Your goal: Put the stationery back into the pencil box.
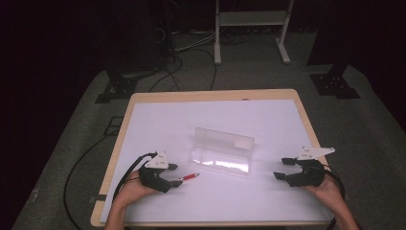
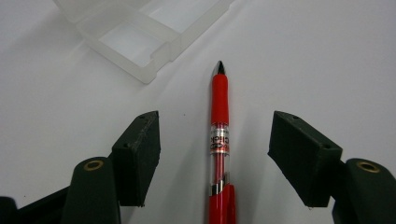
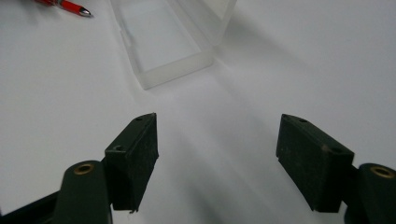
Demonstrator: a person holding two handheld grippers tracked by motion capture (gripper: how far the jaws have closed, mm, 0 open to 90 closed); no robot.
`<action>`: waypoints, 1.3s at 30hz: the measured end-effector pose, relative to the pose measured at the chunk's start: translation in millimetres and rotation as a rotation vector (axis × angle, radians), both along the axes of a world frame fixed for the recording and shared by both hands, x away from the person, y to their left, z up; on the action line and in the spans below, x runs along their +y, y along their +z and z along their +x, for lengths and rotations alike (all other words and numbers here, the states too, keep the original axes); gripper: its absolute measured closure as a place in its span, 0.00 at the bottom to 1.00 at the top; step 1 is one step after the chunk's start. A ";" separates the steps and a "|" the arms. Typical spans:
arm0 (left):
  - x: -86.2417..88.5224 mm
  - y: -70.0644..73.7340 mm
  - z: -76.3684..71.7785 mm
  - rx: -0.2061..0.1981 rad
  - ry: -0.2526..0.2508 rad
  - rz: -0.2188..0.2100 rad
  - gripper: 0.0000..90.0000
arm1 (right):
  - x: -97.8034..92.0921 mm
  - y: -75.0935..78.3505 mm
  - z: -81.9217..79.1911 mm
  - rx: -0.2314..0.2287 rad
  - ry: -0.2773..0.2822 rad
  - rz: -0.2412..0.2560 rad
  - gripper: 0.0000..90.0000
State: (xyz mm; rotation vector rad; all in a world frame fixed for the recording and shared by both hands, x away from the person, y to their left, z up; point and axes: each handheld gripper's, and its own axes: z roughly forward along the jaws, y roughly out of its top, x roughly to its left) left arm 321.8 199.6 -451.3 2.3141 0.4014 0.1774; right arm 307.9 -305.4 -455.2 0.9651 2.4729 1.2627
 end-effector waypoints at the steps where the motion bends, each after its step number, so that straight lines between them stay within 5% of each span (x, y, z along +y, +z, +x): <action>1: -1.0 -0.5 0.1 -0.008 -0.003 0.006 0.38 | 0.0 0.0 0.0 0.000 0.000 0.000 0.32; 14: -7.8 -3.1 0.6 -0.026 -0.012 0.058 0.64 | -5.7 -2.7 -6.3 -0.015 -0.014 0.009 0.32; 39: -16.1 -10.0 0.5 -0.010 -0.062 0.102 0.85 | -9.3 -5.4 -6.9 -0.029 -0.032 0.012 0.31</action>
